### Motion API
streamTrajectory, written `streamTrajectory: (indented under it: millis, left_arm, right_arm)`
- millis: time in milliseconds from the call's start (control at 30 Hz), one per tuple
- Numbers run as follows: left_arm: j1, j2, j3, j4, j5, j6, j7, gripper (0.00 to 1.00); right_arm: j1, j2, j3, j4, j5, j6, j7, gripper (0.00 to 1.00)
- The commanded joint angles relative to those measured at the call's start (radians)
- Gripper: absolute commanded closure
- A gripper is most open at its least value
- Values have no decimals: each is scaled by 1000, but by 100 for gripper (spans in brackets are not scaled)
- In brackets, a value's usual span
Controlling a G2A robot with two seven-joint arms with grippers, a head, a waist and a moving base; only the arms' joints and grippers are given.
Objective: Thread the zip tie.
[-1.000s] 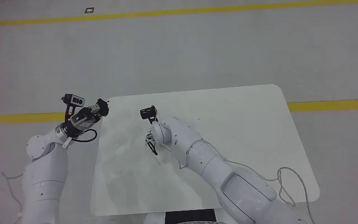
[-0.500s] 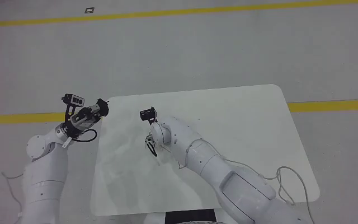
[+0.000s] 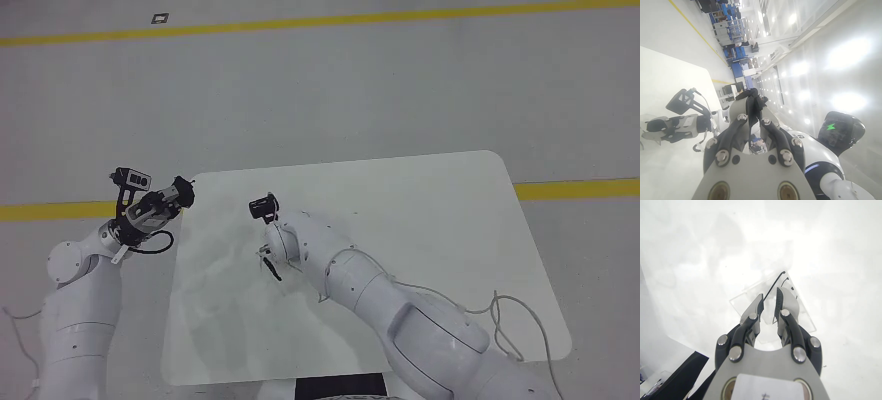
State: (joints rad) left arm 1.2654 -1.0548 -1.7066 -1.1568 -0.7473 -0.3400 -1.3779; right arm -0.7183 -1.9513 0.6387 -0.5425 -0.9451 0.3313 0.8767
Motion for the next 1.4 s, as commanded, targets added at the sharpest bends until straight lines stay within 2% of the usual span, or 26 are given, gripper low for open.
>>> streamTrajectory:
  millis: [0, 233, 600, 1367]
  left_arm:
    - [0, 0, 0, 0, 0, 0, 0, 100]
    - [0, 0, 0, 0, 0, 0, 0, 100]
    - [0, 0, 0, 0, 0, 0, 0, 100]
    - [0, 0, 0, 0, 0, 0, 0, 100]
  right_arm:
    - [8, -4, -21, 5, -10, 9, 11, 83]
    - [30, -15, -52, 28, 17, 9, 40, 83]
    - [43, -23, -79, 79, 59, -3, 23, 84]
    - [43, -25, -111, 101, 54, -3, 29, 85]
